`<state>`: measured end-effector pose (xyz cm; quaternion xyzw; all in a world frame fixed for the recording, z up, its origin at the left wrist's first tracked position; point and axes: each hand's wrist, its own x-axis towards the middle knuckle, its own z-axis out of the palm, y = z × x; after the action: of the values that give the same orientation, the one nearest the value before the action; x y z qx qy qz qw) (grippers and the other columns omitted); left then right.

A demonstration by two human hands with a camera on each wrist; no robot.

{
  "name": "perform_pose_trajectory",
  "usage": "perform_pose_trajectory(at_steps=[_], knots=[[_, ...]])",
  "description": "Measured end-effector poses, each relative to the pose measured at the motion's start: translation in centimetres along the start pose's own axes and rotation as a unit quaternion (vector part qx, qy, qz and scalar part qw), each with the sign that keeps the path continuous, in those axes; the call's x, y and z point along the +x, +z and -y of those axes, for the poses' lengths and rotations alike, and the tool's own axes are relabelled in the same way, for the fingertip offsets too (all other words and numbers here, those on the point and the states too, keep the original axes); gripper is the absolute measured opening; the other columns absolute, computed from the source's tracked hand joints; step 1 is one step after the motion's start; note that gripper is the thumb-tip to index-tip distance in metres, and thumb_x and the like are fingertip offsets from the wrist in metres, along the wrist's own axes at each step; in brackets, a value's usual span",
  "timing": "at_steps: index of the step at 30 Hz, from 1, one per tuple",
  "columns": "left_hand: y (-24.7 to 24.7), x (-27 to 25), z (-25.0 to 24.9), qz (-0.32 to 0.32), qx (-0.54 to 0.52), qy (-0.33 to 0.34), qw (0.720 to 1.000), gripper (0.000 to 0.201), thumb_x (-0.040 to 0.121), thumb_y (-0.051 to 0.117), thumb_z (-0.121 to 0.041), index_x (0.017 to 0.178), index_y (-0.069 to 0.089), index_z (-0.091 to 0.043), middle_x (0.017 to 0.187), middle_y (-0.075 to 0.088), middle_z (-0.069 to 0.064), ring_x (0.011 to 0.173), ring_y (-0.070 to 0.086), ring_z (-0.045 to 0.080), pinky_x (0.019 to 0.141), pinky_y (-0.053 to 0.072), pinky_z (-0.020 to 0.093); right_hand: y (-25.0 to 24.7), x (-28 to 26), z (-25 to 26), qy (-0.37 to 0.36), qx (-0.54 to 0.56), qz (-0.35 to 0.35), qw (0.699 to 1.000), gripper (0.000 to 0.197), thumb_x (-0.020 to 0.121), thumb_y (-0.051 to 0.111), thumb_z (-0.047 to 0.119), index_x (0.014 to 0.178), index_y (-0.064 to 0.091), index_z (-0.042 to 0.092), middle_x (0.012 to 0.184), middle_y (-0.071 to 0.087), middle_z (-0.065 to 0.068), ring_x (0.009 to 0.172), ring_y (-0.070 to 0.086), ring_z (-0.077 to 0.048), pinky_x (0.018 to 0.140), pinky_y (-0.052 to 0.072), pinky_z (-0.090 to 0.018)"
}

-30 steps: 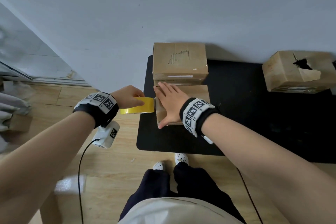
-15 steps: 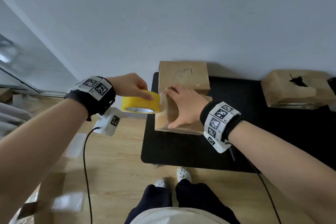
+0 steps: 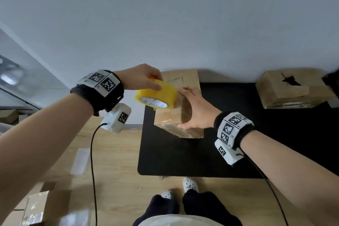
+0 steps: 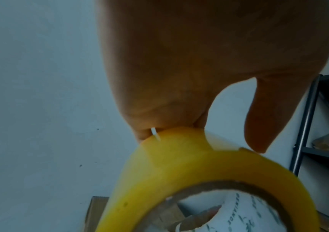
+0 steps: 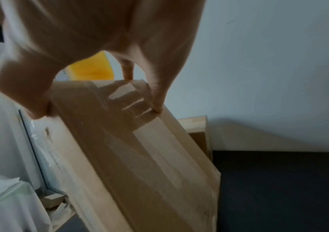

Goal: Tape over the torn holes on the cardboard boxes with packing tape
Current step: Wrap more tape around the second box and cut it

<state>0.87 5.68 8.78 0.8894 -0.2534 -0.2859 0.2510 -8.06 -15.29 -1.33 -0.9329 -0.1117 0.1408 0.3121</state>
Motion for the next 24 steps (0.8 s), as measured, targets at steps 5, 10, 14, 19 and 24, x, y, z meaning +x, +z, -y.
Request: perform_pose_trajectory(at_steps=[5, 10, 14, 19, 24], knots=[[0.5, 1.9, -2.3, 0.013, -0.003, 0.015, 1.0, 0.036, 0.068, 0.058, -0.043, 0.097, 0.066, -0.023, 0.095, 0.065, -0.004, 0.089, 0.059, 0.013, 0.073, 0.045, 0.021, -1.5, -1.0, -1.9, 0.02, 0.017, 0.021, 0.999, 0.113, 0.058, 0.089, 0.039, 0.145, 0.02, 0.018, 0.146, 0.013, 0.006, 0.129, 0.038, -0.015, 0.11, 0.031, -0.026], [1.3, 3.5, -4.9, 0.01, 0.016, 0.041, 0.999, 0.021, 0.081, 0.067, -0.04, 0.098, 0.07, -0.028, 0.093, 0.068, -0.009, 0.087, 0.062, 0.005, 0.075, 0.046, 0.018, -2.7, -1.3, -2.6, 0.0, -0.031, 0.033, 0.999, 0.12, 0.052, 0.089, 0.05, 0.144, 0.018, 0.017, 0.143, 0.022, 0.0, 0.135, 0.023, -0.016, 0.114, 0.025, -0.033], [2.1, 4.3, -5.6, 0.032, 0.027, 0.034, 0.999, 0.033, 0.075, 0.061, -0.054, 0.085, 0.067, -0.023, 0.081, 0.065, -0.006, 0.078, 0.06, 0.012, 0.072, 0.044, 0.023, -2.9, -1.9, -3.9, 0.007, 0.01, 0.012, 1.0, 0.116, 0.055, 0.087, 0.051, 0.145, 0.02, 0.025, 0.144, 0.021, 0.008, 0.135, 0.02, -0.012, 0.113, 0.025, -0.033], [3.1, 4.6, -5.4, 0.064, -0.072, 0.049, 0.994, 0.053, 0.06, 0.061, -0.059, 0.086, 0.069, -0.013, 0.08, 0.064, 0.005, 0.079, 0.056, 0.015, 0.082, 0.042, 0.034, -3.7, -2.7, -5.9, 0.019, 0.023, 0.037, 0.999, 0.113, 0.054, 0.088, 0.048, 0.146, 0.024, 0.029, 0.142, 0.016, 0.018, 0.125, 0.024, -0.001, 0.103, 0.026, -0.023], [2.5, 4.9, -4.9, 0.033, -0.029, 0.045, 0.998, 0.061, 0.057, 0.06, -0.065, 0.078, 0.068, -0.009, 0.063, 0.057, -0.007, 0.06, 0.051, 0.005, 0.063, 0.039, 0.022, -4.0, -3.0, -7.2, 0.058, 0.009, 0.022, 0.998, 0.126, 0.052, 0.088, 0.051, 0.15, 0.015, 0.022, 0.151, 0.012, 0.012, 0.137, 0.024, -0.009, 0.114, 0.026, -0.031]])
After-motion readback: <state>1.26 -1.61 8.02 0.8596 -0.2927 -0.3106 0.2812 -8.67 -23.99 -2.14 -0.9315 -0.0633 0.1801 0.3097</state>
